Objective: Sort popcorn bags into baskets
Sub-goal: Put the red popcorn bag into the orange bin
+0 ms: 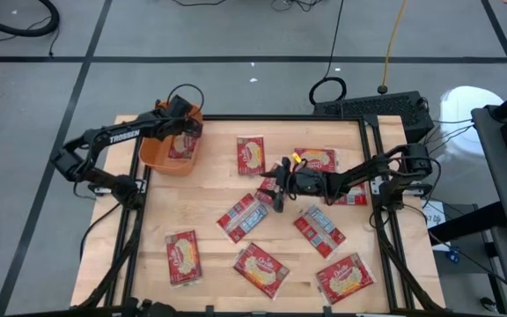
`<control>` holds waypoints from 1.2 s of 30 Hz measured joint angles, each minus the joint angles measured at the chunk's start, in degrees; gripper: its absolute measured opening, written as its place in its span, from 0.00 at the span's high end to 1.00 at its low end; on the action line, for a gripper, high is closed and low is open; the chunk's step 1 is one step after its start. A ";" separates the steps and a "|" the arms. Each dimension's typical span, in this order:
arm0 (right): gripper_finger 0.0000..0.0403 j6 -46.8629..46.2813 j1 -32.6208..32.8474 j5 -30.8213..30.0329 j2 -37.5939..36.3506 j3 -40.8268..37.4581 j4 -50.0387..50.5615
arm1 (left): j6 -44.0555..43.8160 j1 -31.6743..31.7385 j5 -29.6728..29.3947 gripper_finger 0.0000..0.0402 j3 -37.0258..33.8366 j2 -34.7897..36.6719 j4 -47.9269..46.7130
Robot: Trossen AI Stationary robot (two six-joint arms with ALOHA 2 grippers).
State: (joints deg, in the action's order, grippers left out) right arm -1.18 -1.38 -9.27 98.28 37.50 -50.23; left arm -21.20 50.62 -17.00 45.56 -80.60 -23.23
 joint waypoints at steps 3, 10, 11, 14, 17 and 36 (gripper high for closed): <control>0.42 -0.08 -0.29 0.06 0.00 0.00 -0.77 | 0.23 1.00 0.42 0.56 0.00 -2.34 1.23; 0.42 0.24 -0.04 0.15 0.00 0.00 -1.80 | -0.38 3.88 1.99 0.61 0.02 -8.73 2.39; 0.42 0.25 0.18 0.26 0.00 0.00 -1.82 | -0.92 4.07 2.33 0.60 0.02 -9.20 2.68; 0.42 0.31 0.86 0.32 0.00 0.00 -1.80 | -2.75 4.00 2.53 0.58 0.20 -9.38 4.62; 0.42 0.53 1.61 0.32 0.00 0.00 -1.78 | -4.50 4.04 2.54 0.53 0.24 -9.44 5.03; 0.42 4.26 4.12 0.37 0.00 0.00 -1.74 | -9.75 4.33 2.66 0.73 0.31 -13.44 9.42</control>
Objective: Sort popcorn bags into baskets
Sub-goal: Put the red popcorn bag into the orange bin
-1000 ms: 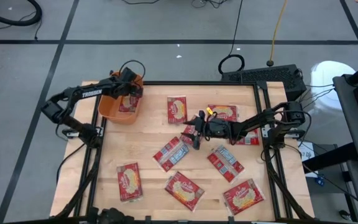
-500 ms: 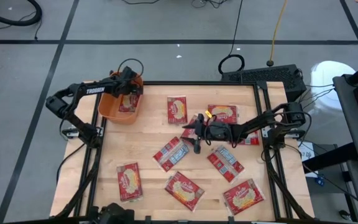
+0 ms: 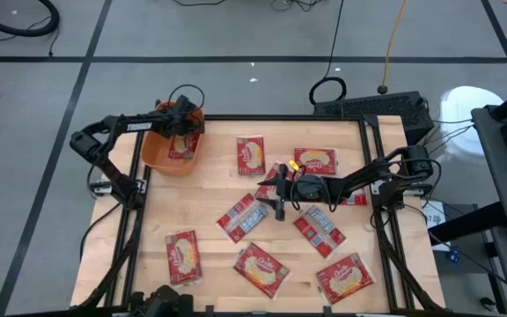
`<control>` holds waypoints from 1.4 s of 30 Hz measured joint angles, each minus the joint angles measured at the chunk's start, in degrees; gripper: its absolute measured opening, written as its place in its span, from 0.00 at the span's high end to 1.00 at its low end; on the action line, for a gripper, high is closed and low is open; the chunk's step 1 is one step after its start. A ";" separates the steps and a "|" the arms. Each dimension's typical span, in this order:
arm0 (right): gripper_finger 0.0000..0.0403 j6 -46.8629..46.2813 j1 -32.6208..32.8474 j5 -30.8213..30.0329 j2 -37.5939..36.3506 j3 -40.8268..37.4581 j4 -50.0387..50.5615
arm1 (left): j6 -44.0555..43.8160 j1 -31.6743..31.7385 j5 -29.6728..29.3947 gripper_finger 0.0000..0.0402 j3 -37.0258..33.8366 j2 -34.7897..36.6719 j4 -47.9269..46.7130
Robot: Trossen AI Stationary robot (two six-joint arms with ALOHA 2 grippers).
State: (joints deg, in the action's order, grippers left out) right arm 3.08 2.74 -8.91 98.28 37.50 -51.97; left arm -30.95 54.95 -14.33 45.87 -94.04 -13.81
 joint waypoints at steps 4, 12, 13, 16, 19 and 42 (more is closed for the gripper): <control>0.42 0.91 0.00 -0.02 0.00 0.00 -0.02 | -0.12 -0.32 0.83 0.73 0.04 -0.79 1.20; 0.42 1.08 0.00 0.00 0.00 0.00 -0.04 | 4.50 -0.03 0.50 0.97 0.08 -0.74 -0.42; 0.42 1.08 0.00 0.00 0.00 0.00 -0.03 | 4.85 0.08 0.52 0.98 0.08 -0.74 -0.38; 0.42 1.30 0.00 0.00 0.00 0.00 -0.04 | 6.34 0.12 0.42 0.99 0.08 -0.58 0.06; 0.42 1.78 0.00 0.00 0.00 0.00 -0.02 | 7.82 0.12 -0.06 0.99 -0.05 0.15 0.14; 0.42 1.92 0.00 0.07 0.00 0.00 0.10 | 13.23 0.97 -0.83 0.76 -0.25 6.47 -7.55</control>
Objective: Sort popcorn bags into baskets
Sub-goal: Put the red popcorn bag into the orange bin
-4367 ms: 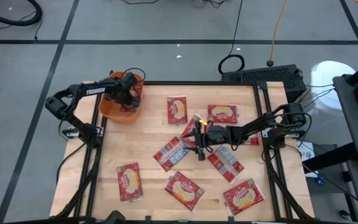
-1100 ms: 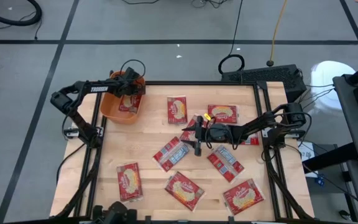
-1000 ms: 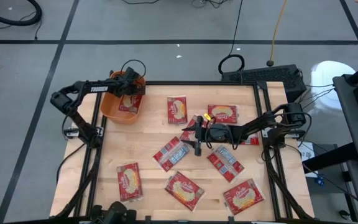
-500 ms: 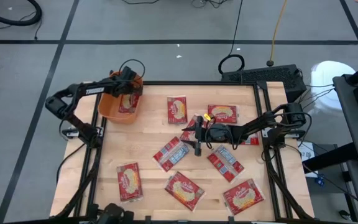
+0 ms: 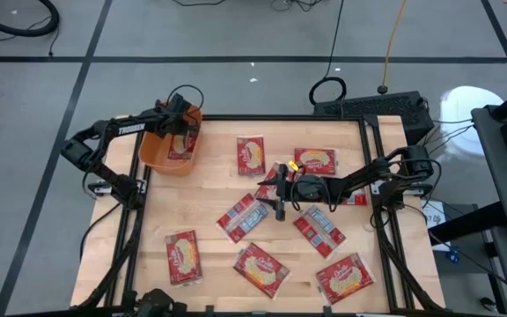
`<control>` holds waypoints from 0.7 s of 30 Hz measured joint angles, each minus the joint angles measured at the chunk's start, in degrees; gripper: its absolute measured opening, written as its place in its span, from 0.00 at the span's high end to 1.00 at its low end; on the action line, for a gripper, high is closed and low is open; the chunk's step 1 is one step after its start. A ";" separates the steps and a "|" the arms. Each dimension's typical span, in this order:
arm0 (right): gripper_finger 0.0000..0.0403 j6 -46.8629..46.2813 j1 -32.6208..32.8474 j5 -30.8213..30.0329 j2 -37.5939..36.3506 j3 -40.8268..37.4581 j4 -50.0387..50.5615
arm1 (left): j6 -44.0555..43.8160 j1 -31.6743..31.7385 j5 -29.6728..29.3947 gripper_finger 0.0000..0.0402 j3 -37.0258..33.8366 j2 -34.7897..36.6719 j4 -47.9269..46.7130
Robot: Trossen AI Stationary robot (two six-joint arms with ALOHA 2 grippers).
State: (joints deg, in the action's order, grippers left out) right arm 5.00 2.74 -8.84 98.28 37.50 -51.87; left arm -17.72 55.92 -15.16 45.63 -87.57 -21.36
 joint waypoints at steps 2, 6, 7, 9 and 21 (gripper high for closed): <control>0.42 -0.55 0.00 0.02 0.00 0.00 0.08 | 1.24 -0.45 -0.20 0.69 0.00 0.00 0.21; 0.42 -1.08 0.00 0.02 0.00 0.00 0.82 | 1.57 -2.08 -0.04 0.62 0.00 2.24 -0.19; 0.42 -1.37 0.00 0.00 0.00 0.00 1.09 | 1.58 -2.69 -0.34 0.61 0.02 3.59 0.29; 0.42 -2.42 0.00 -0.02 0.00 0.00 1.63 | 1.66 -3.98 -0.99 0.61 0.04 6.72 0.62; 0.43 -7.32 -0.13 -1.79 0.00 8.68 6.14 | 7.22 -22.81 -2.30 0.61 -5.65 25.87 2.87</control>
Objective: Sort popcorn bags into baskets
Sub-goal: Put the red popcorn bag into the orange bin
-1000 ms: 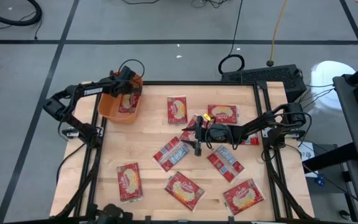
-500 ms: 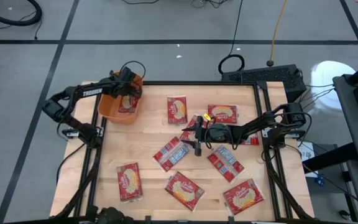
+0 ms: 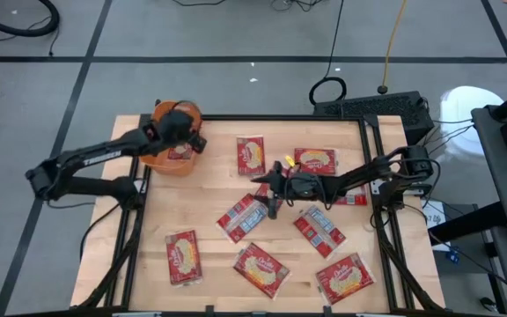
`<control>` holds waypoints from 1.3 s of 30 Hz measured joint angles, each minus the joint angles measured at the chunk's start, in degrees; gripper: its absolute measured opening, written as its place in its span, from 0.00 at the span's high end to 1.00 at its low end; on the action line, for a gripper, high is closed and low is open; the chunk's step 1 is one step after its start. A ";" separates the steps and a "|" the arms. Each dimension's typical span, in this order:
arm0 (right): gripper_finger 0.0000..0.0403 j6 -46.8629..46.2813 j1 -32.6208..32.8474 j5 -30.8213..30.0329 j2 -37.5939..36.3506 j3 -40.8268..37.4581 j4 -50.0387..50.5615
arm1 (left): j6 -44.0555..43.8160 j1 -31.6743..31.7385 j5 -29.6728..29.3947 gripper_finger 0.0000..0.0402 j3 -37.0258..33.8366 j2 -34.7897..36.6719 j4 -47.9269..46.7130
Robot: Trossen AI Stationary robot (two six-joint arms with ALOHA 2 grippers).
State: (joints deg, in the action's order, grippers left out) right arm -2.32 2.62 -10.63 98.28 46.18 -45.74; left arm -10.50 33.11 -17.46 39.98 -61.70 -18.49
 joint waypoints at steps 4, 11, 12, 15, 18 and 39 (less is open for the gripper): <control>0.48 1.48 -3.05 -2.84 0.07 14.13 20.38 | 1.62 -11.14 -0.54 0.61 -8.93 9.21 11.89; 0.55 5.89 -9.89 -2.85 0.76 29.63 36.65 | 4.39 -25.24 -5.47 0.61 -23.38 24.39 22.94; 0.56 6.07 -10.96 -2.50 0.76 30.56 36.07 | 3.81 -26.57 -6.50 0.60 -24.65 25.84 22.88; 0.60 4.52 -15.20 2.47 0.94 33.22 34.35 | 1.96 -30.01 -7.06 0.60 -27.72 28.49 23.18; 0.64 1.88 -19.75 8.10 4.26 36.01 31.65 | 0.78 -33.83 -7.20 0.61 -29.94 28.77 24.32; 0.64 9.81 -19.78 18.02 11.68 36.87 73.47 | 2.24 -41.88 -14.60 0.83 -31.16 26.79 27.69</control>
State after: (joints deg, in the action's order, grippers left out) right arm 7.49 -17.17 7.39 109.96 83.05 27.73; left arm -8.26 -8.77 -32.06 8.82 -34.92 9.20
